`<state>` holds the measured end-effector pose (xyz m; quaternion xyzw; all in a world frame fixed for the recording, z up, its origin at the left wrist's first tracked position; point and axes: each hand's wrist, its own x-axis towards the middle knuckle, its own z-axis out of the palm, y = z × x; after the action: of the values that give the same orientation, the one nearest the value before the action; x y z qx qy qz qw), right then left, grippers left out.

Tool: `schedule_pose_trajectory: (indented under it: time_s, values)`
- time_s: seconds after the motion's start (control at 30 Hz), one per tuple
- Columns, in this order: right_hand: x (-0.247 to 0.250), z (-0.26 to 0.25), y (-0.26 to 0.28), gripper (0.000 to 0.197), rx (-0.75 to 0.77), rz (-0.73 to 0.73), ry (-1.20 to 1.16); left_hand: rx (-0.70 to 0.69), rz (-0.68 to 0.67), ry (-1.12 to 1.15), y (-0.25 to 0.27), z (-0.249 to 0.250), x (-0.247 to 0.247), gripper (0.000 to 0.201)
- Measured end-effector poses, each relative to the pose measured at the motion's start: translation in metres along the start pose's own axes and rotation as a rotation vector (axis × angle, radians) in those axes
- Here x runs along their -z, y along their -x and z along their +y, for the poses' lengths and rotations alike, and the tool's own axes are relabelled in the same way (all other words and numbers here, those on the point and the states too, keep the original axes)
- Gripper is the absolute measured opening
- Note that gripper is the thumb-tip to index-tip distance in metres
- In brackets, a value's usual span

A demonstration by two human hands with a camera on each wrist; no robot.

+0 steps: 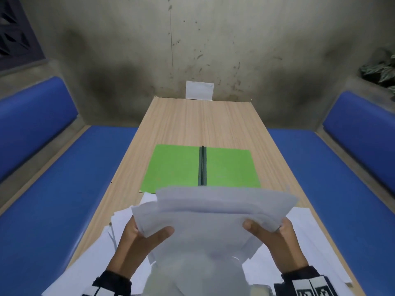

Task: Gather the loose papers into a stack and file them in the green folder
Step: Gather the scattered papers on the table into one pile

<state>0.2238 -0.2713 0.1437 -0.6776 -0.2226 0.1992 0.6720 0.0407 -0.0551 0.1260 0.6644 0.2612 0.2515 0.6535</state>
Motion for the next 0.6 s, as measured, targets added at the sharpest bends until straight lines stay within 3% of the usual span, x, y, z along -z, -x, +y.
schedule_pose_trajectory:
  time_s: [0.2,0.3,0.37,0.43,0.6]
  values:
    - [0.003,0.010,0.002,0.063,0.030,-0.043,-0.010,0.049,-0.056,-0.010,-0.004,-0.010,-0.001,0.049]
    - [-0.004,0.019,-0.003,0.034,-0.001,-0.091,-0.014,0.104,-0.066,-0.005,-0.007,-0.020,-0.007,0.055]
    - [-0.012,0.030,-0.005,0.037,-0.075,-0.101,0.012,0.124,-0.089,-0.007,-0.008,-0.027,-0.014,0.050]
    - [-0.017,0.037,-0.006,0.037,-0.120,-0.083,0.065,0.109,-0.084,-0.026,-0.009,-0.027,-0.022,0.027]
    - [-0.004,0.036,-0.006,0.032,-0.149,-0.083,0.039,0.086,-0.020,-0.019,-0.012,-0.024,-0.012,0.030]
